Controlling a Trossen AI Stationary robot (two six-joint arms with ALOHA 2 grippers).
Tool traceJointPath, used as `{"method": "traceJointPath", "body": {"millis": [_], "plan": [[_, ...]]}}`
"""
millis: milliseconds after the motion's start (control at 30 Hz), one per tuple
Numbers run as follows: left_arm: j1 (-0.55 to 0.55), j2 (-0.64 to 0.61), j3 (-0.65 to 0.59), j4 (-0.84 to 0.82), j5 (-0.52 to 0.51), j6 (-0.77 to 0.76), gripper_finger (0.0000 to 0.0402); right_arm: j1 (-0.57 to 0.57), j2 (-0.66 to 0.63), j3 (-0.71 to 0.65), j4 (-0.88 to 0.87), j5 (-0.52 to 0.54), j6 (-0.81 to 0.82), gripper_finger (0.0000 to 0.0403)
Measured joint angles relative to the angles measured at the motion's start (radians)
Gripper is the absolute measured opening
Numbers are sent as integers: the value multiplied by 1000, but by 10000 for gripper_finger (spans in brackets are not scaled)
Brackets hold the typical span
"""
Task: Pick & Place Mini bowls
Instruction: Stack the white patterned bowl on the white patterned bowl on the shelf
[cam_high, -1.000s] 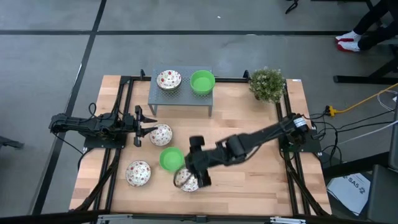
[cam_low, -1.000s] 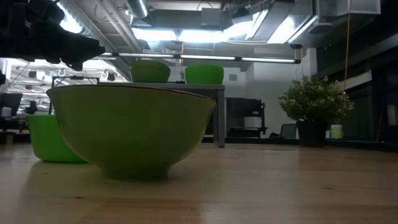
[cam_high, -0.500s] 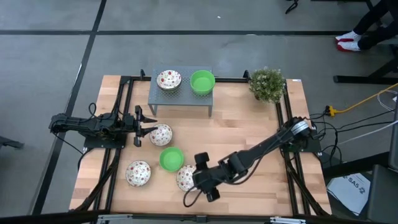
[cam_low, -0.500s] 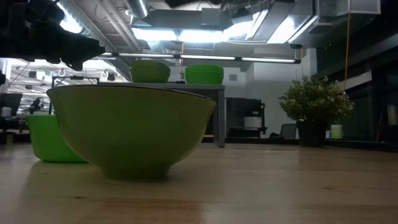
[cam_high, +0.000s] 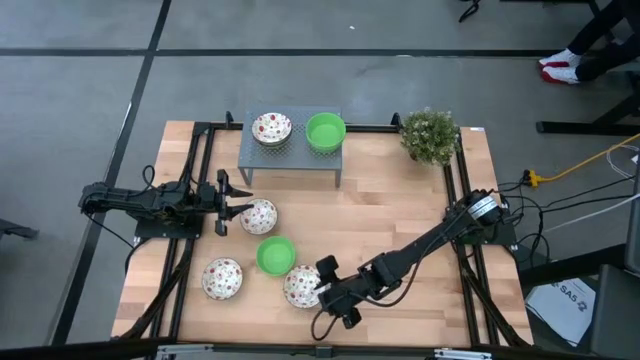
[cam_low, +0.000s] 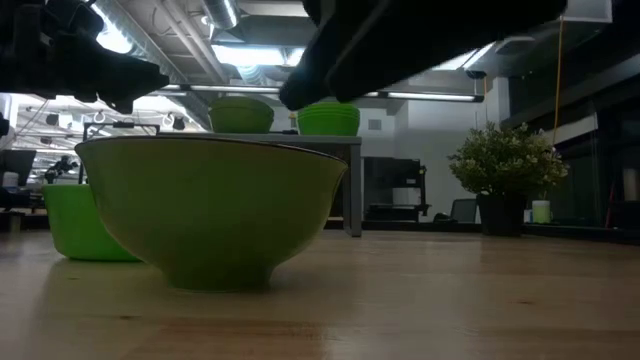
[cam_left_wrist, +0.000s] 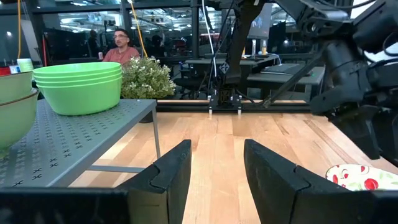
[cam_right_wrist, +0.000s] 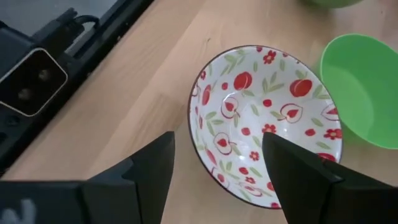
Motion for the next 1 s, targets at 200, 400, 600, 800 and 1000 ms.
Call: {"method": "traceJointPath", "body": {"millis": [200, 400, 600, 800, 1000], "plan": [[0, 0, 0, 0, 0, 0, 143, -1, 6, -58, 35, 8, 0, 242], [0, 0, 0, 0, 0, 0, 143, -1, 54, -62, 59, 9, -25, 241], [0, 0, 0, 0, 0, 0, 143, -1, 74, -62, 94, 75, -81, 208], [0, 0, 0, 0, 0, 0, 143, -1, 74, -62, 91, 91, -74, 105], [0, 0, 0, 0, 0, 0, 143, -1, 73, -60, 91, 82, -33, 16]]}}
